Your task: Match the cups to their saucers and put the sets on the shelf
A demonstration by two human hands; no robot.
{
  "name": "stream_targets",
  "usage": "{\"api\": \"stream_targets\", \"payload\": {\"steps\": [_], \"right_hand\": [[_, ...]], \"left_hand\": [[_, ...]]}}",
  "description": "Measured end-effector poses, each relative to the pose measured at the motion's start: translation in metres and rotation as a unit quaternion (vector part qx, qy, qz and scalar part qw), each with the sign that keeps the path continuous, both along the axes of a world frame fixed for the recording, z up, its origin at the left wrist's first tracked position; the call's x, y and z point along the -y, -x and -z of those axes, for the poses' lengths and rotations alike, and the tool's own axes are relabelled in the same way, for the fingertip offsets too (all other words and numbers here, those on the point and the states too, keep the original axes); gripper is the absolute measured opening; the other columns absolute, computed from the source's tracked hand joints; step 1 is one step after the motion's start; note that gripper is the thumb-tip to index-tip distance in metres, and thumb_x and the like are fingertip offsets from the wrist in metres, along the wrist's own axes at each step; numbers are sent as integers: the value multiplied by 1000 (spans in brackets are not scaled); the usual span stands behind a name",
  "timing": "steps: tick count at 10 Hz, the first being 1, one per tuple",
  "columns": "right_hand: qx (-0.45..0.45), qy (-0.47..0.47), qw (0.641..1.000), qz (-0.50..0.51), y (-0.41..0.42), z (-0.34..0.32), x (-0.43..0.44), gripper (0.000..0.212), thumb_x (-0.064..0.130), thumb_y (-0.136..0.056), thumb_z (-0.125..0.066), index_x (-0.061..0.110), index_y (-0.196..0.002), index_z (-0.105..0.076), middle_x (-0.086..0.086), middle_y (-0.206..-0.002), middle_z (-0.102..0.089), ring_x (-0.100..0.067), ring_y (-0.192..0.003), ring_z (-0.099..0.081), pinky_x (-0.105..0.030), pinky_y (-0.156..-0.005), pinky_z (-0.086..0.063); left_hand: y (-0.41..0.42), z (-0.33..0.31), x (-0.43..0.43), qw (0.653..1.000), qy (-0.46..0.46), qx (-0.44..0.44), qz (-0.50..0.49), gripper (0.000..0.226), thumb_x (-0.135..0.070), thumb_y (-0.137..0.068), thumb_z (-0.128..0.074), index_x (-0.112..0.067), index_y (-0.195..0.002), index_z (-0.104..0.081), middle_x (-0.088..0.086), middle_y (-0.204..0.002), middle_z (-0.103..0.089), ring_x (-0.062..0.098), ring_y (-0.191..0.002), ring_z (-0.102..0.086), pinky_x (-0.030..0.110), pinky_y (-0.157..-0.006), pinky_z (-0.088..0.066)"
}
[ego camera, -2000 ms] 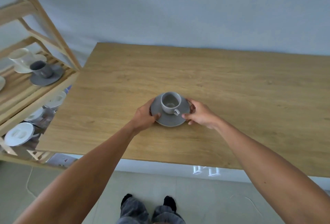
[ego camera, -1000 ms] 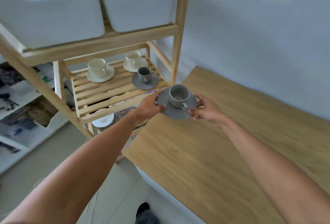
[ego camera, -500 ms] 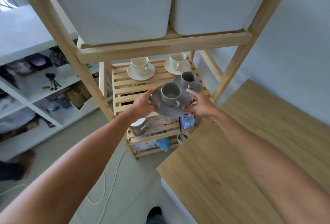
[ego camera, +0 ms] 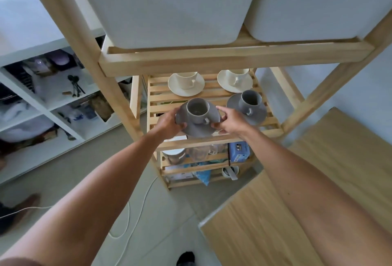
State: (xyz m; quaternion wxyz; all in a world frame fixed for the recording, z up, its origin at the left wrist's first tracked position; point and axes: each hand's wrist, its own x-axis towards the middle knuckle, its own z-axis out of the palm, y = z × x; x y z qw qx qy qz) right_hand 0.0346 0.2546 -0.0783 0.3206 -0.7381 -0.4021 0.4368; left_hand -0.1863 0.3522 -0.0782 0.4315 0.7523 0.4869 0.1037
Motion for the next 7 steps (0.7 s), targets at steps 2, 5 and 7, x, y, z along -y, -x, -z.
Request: {"api": "stream_targets", "payload": {"steps": [2,5,7], "right_hand": [[-2,4,1000,-8,1,12,-24,78,3,-80,-79,23,-147,-44,-9,-113,-69,-25,-96,-69,-34,-67,-63],[53,-1,998,27,5,12,-33,67,9,-81,-80,18,-141,-52,2,-90,-65,-19,-88,-68,-22,-57,-58],[106,3,994,15,5,8,-25,69,23,-83,-79,15,-144,-48,-1,-83,-64,-13,-79,-61,-31,-73,-51]], "left_hand": [[-2,15,-16,999,-28,-41,4,67,-22,-87,-69,-27,-147,-38,7,-138,-56,29,-124,-51,43,-103,-45],[-2,26,-27,996,-50,-67,5,65,-29,-90,-66,-30,-147,-35,12,-133,-54,31,-120,-49,33,-89,-39],[3,28,-26,998,-38,-50,-22,74,-42,-88,-64,-27,-151,-28,15,-132,-55,32,-117,-54,39,-90,-44]]}}
